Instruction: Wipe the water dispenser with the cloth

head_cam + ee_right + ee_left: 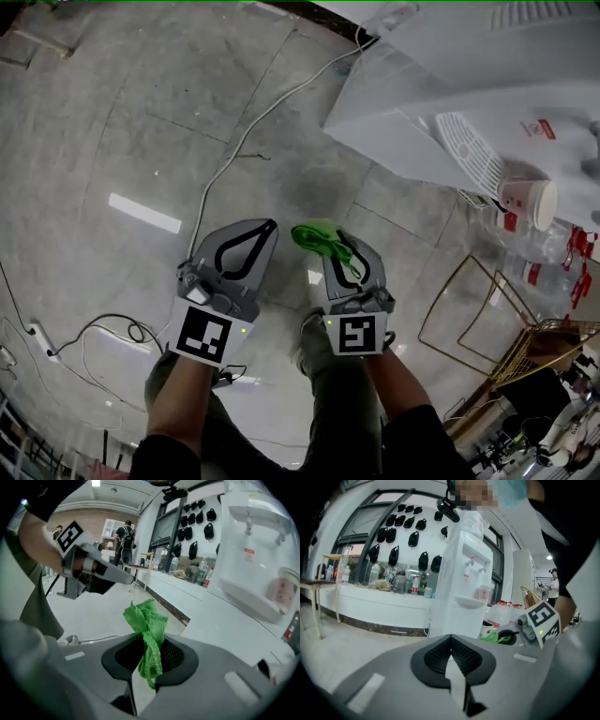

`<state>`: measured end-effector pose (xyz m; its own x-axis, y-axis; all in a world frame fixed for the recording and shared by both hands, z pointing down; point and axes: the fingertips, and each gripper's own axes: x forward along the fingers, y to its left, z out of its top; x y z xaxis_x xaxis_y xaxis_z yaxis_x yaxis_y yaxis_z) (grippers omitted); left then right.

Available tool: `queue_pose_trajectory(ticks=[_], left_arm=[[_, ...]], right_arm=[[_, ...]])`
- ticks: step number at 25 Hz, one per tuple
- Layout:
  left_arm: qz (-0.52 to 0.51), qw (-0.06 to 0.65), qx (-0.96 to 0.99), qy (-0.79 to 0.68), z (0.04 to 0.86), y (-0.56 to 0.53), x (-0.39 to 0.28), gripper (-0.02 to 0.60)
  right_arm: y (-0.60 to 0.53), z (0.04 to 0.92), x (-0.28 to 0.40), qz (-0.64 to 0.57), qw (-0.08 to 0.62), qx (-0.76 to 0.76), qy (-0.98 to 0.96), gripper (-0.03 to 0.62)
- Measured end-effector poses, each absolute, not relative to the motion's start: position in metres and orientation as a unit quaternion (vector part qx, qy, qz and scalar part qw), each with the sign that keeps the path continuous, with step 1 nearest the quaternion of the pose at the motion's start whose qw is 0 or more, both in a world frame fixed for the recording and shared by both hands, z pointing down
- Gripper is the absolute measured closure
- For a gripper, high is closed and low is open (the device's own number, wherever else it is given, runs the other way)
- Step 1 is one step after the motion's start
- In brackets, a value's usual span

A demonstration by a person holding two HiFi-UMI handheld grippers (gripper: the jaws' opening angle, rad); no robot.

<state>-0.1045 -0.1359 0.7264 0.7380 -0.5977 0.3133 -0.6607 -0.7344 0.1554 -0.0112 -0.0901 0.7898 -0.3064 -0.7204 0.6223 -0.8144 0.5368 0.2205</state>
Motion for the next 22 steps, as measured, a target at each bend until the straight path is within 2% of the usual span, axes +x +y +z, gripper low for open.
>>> queue_pose_trajectory(ticks=[4, 8, 16, 22], left_arm=[[0.114, 0.117, 0.922, -0.352, 0.709, -0.11, -0.099, 0.58], [0.117, 0.136, 0.919, -0.35, 0.676, -0.079, -0.106, 0.58], [0.145, 0.109, 0.933, -0.312, 0.551, -0.053, -0.125, 0.58], [0.133, 0.1, 0.933, -0.32, 0.433, -0.054, -0.115, 0.58]], right_arm=[[-0.049, 0.754, 0.008, 0.126, 0.371, 0.489, -0.779, 0.507], [-0.016, 0.706, 0.018, 0.139, 0.409, 0.476, -0.766, 0.507], [-0.007, 0.549, 0.01, 0.116, 0.361, 0.5, -0.779, 0.507], [-0.002, 0.425, 0.01, 0.098, 0.323, 0.512, -0.789, 0.507]])
